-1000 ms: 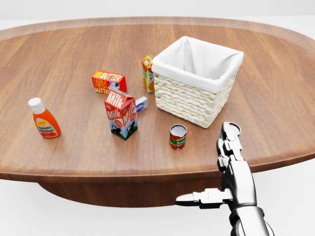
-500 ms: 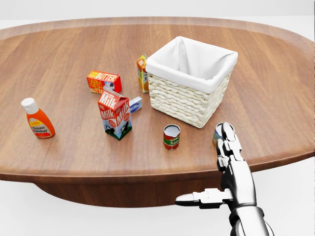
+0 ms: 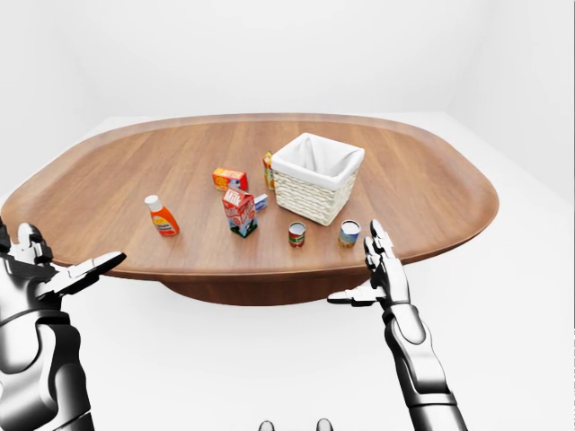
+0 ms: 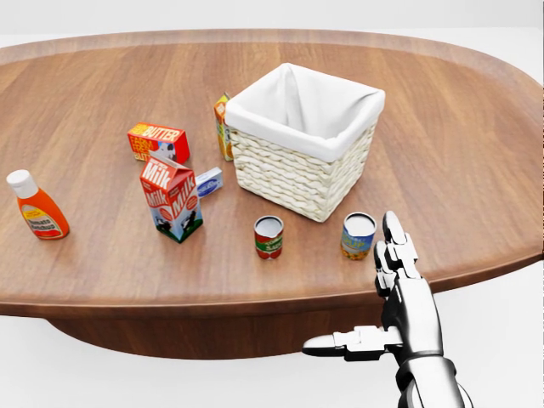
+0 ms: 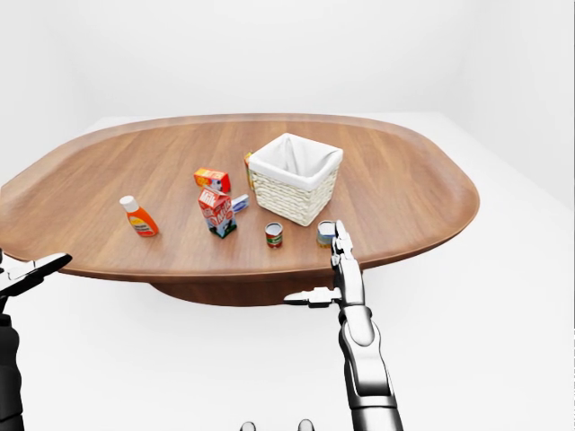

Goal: Pick up the alphabet soup, and put it in the basket.

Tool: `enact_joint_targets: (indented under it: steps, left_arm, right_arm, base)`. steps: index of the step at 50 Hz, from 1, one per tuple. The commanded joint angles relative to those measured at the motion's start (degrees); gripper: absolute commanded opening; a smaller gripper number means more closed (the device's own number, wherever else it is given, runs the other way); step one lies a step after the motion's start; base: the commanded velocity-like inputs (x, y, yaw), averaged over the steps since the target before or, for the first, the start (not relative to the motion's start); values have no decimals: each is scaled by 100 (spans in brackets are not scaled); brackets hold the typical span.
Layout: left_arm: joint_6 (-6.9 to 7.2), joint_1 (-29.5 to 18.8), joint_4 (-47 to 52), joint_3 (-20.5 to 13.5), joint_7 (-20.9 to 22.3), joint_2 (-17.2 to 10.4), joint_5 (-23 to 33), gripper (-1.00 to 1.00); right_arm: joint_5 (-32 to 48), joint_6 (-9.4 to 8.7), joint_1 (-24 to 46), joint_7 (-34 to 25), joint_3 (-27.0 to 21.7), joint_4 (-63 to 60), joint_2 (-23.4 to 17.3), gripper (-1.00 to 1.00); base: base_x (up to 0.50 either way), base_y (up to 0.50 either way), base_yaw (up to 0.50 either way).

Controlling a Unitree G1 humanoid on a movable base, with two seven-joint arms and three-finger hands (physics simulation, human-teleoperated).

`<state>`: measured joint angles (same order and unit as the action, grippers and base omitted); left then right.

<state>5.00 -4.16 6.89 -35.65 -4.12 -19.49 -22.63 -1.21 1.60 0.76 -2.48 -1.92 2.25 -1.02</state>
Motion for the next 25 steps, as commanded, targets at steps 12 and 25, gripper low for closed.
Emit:
enact_joint_targets:
  steps: [12,25]
  left_arm:
    - [0,-39,-135,11,0,-10,46,100]
    - [0,-60,-179,38,-40,-36,43,100]
  right_arm:
    - [19,-22,-26,25,-3,-42,1,100]
    - [41,7,-7,50,-8,1,-2,100]
  base:
    - [0,-16,0]
    - [0,-14,0]
